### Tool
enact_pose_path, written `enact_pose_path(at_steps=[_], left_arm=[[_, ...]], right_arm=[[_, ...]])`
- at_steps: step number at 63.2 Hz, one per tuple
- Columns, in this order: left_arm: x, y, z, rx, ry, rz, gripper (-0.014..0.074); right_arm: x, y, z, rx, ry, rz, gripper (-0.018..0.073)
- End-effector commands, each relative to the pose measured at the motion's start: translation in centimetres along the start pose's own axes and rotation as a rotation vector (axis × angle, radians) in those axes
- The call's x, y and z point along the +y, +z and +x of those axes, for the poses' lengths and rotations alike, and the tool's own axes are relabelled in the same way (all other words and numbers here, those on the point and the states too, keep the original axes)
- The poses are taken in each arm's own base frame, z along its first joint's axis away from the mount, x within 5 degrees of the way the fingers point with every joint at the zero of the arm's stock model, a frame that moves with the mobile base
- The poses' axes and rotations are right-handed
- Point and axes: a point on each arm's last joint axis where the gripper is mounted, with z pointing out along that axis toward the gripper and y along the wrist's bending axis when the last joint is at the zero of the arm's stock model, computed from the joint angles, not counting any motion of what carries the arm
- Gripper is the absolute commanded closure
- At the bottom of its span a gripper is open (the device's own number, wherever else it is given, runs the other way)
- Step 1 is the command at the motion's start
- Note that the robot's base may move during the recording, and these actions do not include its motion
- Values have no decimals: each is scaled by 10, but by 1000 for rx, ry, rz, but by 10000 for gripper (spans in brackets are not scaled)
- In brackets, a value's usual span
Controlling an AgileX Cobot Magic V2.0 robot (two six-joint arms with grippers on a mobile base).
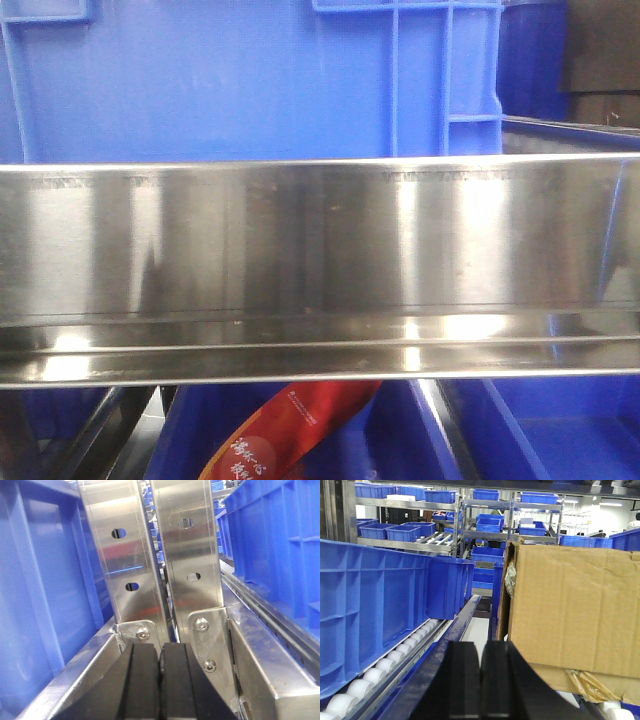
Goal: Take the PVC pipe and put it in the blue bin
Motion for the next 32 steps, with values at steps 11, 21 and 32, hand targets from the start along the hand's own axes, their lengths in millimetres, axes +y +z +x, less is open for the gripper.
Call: enact_pose_path(at_steps=[11, 21, 32], left_arm=[[1, 0, -3, -21, -4, -9, 707], [1, 0, -3, -21, -4, -9, 707], [1, 0, -3, -21, -4, -9, 707]], right_arm=[[-2, 0, -2, -57, 30, 23, 722], [-4, 4, 12, -87, 23, 48, 722], [-4, 6, 27, -50, 24, 48, 722]])
